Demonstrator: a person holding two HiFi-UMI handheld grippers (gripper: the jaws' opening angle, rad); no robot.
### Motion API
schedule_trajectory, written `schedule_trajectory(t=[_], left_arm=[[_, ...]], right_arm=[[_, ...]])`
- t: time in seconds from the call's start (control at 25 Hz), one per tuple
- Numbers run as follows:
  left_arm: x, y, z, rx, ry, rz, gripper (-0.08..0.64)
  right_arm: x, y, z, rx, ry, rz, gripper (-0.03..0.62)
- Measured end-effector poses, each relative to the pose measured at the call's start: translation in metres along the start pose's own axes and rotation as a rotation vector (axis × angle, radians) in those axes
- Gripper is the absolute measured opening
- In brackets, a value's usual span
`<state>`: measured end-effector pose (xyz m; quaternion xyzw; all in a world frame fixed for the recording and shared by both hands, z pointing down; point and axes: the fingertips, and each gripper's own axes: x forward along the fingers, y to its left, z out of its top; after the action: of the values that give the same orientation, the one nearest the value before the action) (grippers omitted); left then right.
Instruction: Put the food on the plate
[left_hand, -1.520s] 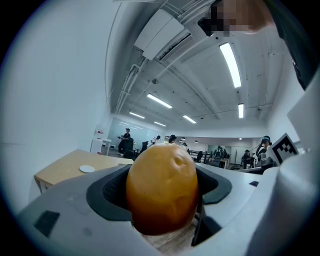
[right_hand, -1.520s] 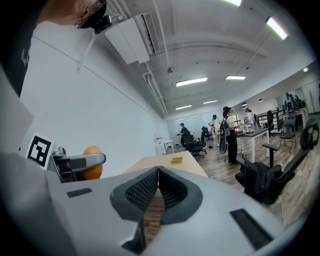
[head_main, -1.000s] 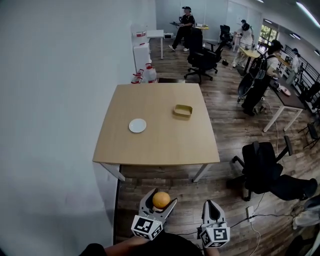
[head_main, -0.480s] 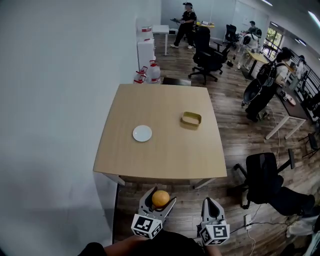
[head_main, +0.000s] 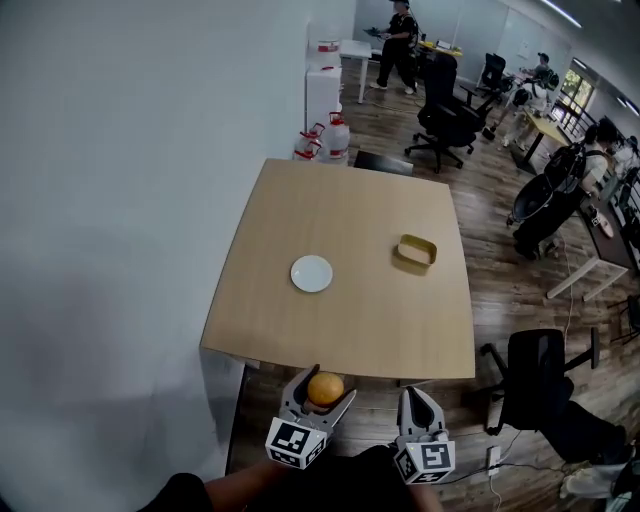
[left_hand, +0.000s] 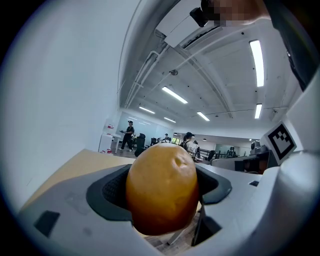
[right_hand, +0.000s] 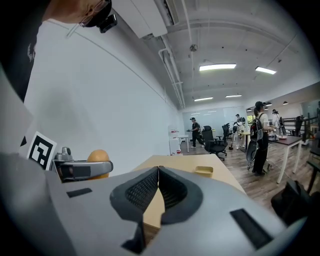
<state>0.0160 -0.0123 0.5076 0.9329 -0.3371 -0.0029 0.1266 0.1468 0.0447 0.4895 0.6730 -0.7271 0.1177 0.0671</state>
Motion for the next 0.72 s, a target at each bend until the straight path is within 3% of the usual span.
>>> schedule_trajectory(t=[0.24, 0.72], left_arm=[[0.005, 0.031, 0.0, -0.036, 0.0, 0.062, 0.334], [0.037, 0.105, -0.002, -0.032, 0.012, 0.19, 0.334]], right_arm=[[0.021, 0.002, 0.003, -0.007, 0.014, 0.021, 0.06], [0.099, 0.005, 0.013, -0.018, 0.013, 0.123, 0.061]])
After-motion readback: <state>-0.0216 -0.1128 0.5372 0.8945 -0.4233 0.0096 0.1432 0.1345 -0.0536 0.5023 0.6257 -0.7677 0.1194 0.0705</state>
